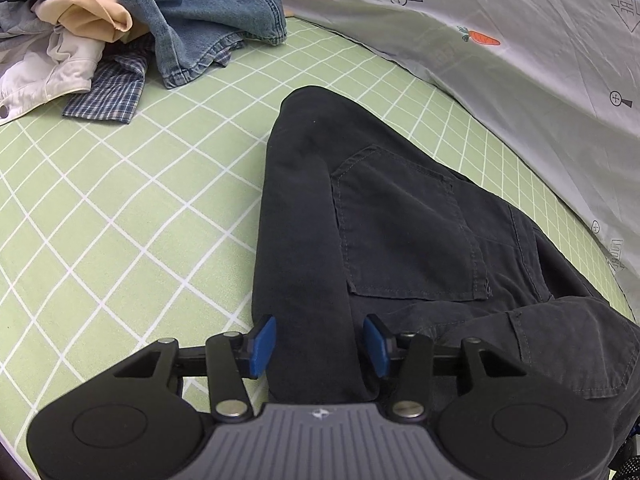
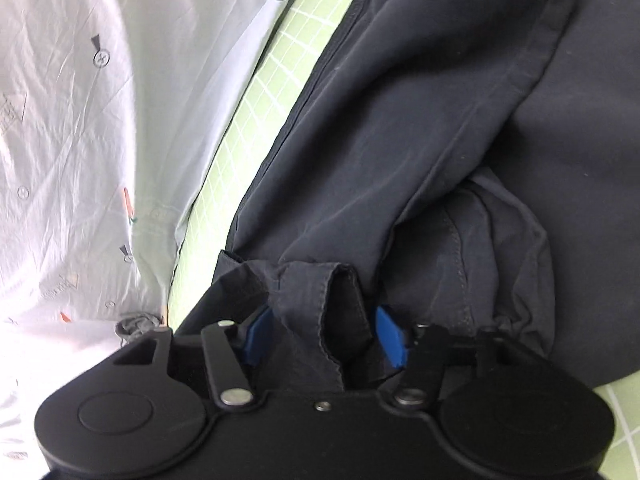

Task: Fold clothes

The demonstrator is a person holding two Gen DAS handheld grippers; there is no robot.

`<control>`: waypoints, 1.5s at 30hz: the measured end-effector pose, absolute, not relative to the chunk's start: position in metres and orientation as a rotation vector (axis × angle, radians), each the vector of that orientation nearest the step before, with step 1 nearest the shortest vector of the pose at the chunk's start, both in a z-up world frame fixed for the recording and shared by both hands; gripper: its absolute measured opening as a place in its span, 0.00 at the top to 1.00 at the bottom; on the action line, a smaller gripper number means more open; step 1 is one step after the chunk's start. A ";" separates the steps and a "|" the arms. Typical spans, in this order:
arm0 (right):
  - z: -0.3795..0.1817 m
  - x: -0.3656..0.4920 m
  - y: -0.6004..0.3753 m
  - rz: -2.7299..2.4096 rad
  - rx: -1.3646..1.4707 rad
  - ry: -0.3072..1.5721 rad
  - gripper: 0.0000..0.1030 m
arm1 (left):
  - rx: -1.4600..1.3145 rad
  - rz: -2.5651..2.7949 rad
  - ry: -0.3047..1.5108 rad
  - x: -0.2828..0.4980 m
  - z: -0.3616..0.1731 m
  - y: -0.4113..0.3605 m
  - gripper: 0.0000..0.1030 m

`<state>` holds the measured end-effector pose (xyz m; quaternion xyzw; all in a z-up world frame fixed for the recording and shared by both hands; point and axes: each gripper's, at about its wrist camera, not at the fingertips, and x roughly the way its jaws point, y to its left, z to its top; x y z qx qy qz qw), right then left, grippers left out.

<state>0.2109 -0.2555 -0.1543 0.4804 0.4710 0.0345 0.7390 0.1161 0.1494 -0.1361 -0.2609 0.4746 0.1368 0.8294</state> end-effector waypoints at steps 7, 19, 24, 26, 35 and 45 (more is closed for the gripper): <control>-0.146 0.227 -0.229 0.093 0.886 1.082 0.57 | -0.584 0.311 1.040 0.132 -0.152 0.158 0.54; -0.122 0.250 -0.238 0.085 0.887 0.955 0.89 | -0.449 0.191 1.031 0.231 -0.159 0.150 0.90; -0.096 0.256 -0.242 0.019 0.778 0.915 0.67 | -0.393 0.196 1.016 0.294 -0.146 0.148 0.77; -0.086 0.257 -0.245 -0.012 0.725 0.899 0.38 | -0.339 0.170 0.998 0.293 -0.132 0.139 0.70; -0.099 0.200 -0.302 -0.366 0.110 0.902 0.04 | -0.077 -0.015 0.905 0.271 -0.067 0.083 0.28; -0.139 0.155 -0.364 -0.436 0.165 0.891 0.00 | 0.034 -0.314 0.863 0.273 -0.037 -0.033 0.22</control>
